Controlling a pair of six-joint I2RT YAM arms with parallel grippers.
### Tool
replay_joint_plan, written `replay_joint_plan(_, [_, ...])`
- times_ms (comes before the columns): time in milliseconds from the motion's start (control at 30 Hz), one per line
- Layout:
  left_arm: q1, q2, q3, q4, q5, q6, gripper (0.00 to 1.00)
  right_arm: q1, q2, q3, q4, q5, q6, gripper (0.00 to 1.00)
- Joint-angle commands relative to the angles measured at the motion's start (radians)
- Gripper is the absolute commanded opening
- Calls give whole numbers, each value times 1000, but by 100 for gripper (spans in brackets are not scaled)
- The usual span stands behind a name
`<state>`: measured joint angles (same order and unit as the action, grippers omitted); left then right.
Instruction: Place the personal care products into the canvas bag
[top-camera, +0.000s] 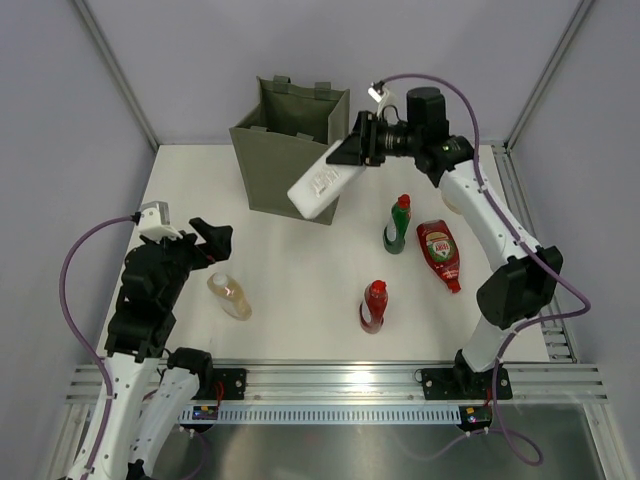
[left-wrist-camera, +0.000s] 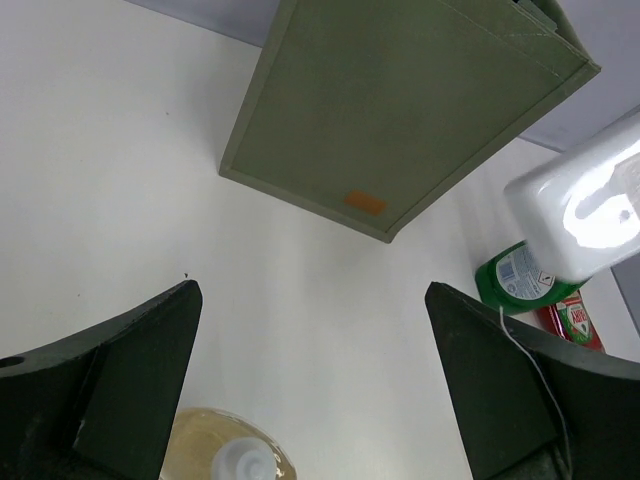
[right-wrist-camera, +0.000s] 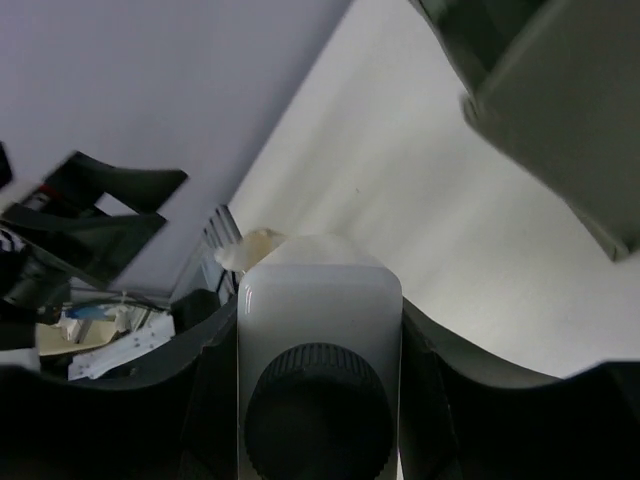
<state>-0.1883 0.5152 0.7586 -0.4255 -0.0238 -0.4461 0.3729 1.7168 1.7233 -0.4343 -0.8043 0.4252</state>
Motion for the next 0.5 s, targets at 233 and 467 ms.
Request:
replay_joint_plan(233, [3, -26, 15, 5, -34, -34, 99, 0, 329, 862, 109, 173, 290, 0])
replay_joint_plan(467, [3, -38, 27, -21, -47, -39, 99, 3, 535, 967, 310, 387, 183, 0])
